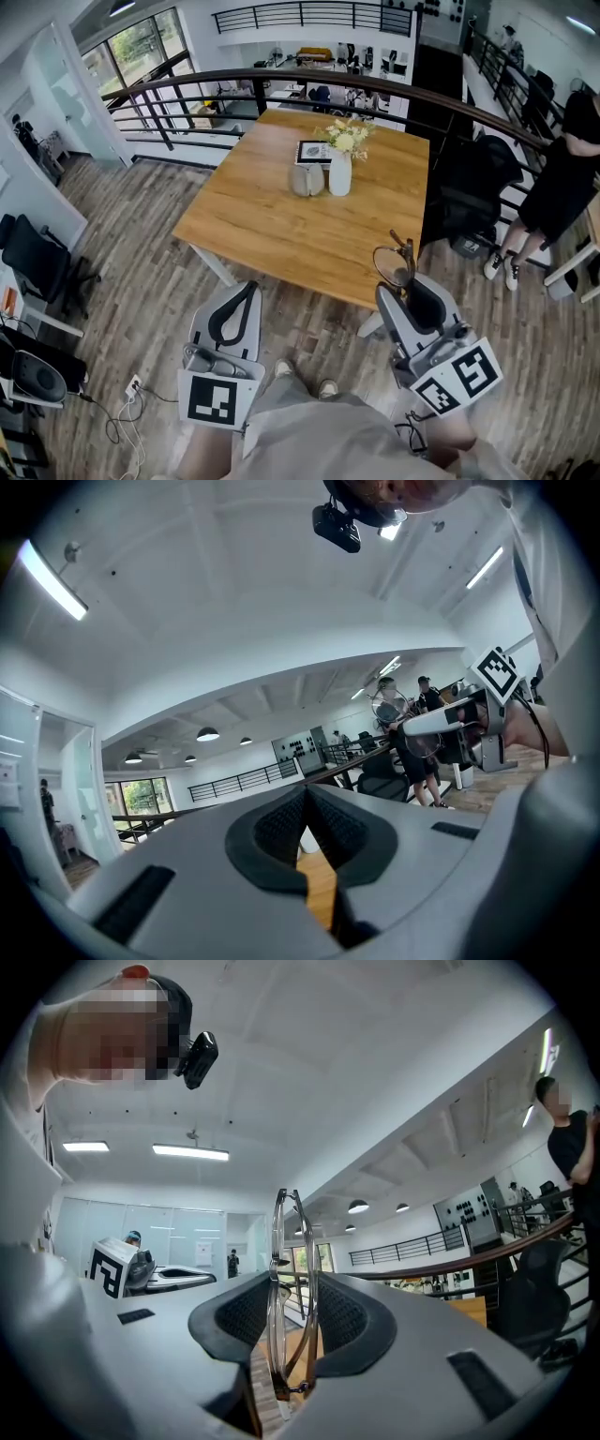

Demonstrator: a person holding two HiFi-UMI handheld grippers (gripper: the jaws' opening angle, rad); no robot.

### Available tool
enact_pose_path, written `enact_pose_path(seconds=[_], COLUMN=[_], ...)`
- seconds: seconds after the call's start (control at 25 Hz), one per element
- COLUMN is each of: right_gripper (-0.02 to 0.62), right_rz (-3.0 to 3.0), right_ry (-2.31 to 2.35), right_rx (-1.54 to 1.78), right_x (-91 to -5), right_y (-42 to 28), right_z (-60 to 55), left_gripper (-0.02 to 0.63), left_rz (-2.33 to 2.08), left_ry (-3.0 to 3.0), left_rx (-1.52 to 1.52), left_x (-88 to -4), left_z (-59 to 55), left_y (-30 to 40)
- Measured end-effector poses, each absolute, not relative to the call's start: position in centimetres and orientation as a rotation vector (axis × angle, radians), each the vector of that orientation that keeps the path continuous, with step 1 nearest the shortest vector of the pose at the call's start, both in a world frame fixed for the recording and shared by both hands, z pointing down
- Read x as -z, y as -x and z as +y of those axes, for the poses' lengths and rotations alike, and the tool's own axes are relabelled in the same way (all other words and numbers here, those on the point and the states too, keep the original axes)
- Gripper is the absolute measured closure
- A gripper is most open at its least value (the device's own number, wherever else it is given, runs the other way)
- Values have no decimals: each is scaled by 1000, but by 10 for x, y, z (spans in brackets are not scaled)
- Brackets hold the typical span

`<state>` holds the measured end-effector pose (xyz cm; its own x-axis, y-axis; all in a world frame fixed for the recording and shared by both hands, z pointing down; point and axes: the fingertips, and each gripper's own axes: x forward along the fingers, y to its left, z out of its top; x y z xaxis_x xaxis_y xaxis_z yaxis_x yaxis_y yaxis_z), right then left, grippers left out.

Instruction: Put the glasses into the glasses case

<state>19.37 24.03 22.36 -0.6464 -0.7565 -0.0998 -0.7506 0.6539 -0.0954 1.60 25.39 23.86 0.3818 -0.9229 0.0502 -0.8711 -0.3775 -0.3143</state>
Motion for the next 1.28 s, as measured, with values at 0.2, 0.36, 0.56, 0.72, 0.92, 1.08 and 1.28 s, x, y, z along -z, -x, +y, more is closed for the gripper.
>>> enact_pose_path(seconds=[0.2, 0.36, 0.56, 0.72, 0.92, 1.08, 1.28], right_gripper=[443, 443, 443, 443, 443, 443, 445], right_rz=[2743, 2755, 2759, 2754, 2768, 2741, 2723], right_ry=[1260, 1261, 1269, 1290, 1319, 1332, 1402], right_rx=[40, 40, 65, 92, 146, 188, 201], right_x=[-242, -248, -255, -263, -274, -275, -274], right_y=[-197, -194, -183, -175, -155, -129, -100], right_z=[234, 218, 194, 161, 113, 68, -1], left_gripper=[591, 591, 591, 591, 591, 591, 591], left_rz=[1557, 1548, 1525, 1511, 1489, 1489, 1454], left_ry=[2403, 2403, 2407, 2420, 2462, 2479, 2533], left_rx=[342, 328, 327, 341, 342, 343, 378], left_x=[-257, -258, -259, -264, -266, -263, -270], left_z=[250, 232, 204, 170, 120, 75, 4], left_y=[-26, -30, -25, -16, -2, 25, 58])
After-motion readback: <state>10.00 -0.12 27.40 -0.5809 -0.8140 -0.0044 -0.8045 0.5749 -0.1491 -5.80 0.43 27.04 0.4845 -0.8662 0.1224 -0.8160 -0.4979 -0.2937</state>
